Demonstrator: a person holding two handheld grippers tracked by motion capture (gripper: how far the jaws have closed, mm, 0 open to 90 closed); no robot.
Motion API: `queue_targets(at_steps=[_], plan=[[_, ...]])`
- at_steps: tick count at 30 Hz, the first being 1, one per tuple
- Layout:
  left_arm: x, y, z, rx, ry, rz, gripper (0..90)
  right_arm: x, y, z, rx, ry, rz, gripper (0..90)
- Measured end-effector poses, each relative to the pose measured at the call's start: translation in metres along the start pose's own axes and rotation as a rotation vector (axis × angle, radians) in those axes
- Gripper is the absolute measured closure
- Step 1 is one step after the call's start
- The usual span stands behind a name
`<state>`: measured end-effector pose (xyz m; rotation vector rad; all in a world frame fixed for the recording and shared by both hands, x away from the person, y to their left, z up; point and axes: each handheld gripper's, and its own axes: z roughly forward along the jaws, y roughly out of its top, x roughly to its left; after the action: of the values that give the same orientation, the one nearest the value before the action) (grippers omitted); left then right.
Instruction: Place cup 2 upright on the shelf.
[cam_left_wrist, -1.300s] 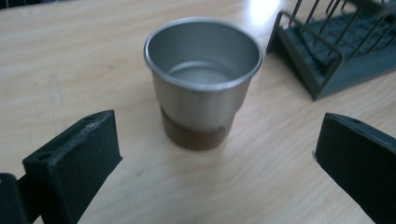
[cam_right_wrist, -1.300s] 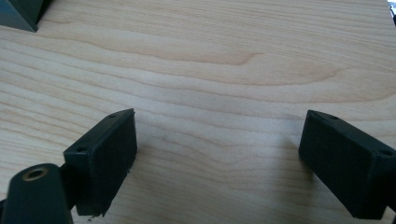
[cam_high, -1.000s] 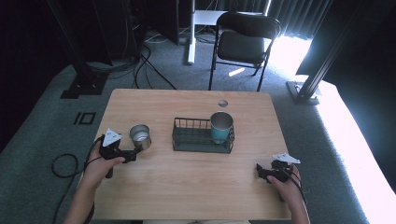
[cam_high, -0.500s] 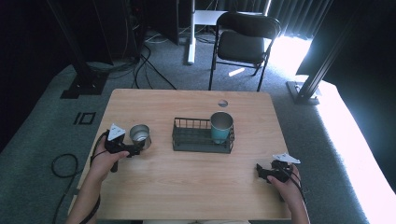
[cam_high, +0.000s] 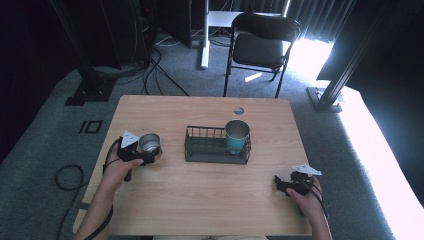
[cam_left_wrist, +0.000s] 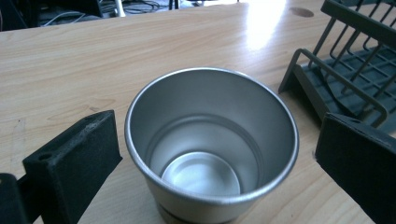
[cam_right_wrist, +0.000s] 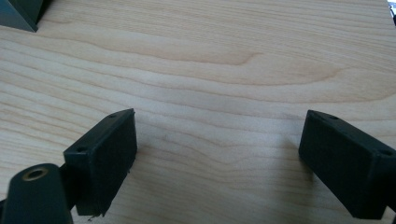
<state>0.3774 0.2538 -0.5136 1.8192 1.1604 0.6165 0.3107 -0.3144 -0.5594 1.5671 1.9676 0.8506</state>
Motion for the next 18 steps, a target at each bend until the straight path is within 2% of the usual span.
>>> queue_targets(at_steps=[7,15,17,18], plan=[[-0.0014,0.0013,0.0061,0.004,-0.012,-0.004,0.6,0.0000,0.0000,0.0000,0.000,0.000,0.000,11.0],[-0.0010,0.0026,0.0096,0.008,0.029,0.006,0.7,0.0000,0.0000,0.0000,0.000,0.000,0.000,11.0],[-0.0017,0.0033,0.0095,0.003,0.034,0.001,5.5,0.0000,0.0000,0.0000,0.000,0.000,0.000,11.0],[-0.0022,0.0038,0.0091,0.005,0.039,0.013,5.6,0.0000,0.0000,0.0000,0.000,0.000,0.000,11.0]])
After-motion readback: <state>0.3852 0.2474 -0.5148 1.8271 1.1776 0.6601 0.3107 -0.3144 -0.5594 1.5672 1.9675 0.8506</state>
